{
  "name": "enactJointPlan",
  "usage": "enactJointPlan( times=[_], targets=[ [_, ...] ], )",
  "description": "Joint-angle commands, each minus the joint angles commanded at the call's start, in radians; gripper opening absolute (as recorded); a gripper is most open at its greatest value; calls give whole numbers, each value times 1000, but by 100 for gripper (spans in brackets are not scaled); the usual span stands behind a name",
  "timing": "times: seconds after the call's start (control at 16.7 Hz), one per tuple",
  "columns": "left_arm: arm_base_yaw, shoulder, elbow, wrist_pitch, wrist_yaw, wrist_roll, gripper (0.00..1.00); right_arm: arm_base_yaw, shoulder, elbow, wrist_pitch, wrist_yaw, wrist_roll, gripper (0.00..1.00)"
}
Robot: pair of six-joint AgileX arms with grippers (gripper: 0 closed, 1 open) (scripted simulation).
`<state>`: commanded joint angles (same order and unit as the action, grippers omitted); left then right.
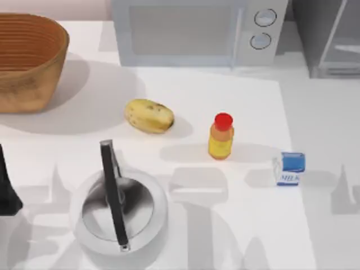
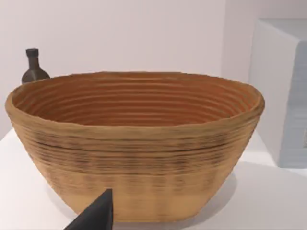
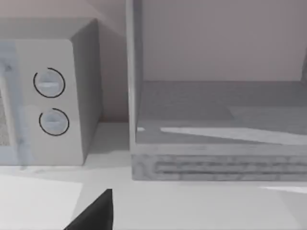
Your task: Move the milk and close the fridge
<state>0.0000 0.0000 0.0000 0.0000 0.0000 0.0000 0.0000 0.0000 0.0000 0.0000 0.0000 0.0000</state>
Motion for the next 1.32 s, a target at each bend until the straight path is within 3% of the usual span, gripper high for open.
enactJointPlan(
  times=[0.3, 0.96, 1.14, 1.32],
  targets=[
    [0, 0, 0, 0, 0, 0, 100, 69, 60, 6, 64, 69, 2, 100],
    [0, 0, 0, 0, 0, 0, 100, 717, 597, 25, 578, 736, 8, 100],
    [0, 0, 0, 0, 0, 0, 100, 852, 709, 24, 677, 862, 14, 100],
    [0, 0, 0, 0, 0, 0, 100, 920, 765, 24, 727, 925, 18, 100]
  ],
)
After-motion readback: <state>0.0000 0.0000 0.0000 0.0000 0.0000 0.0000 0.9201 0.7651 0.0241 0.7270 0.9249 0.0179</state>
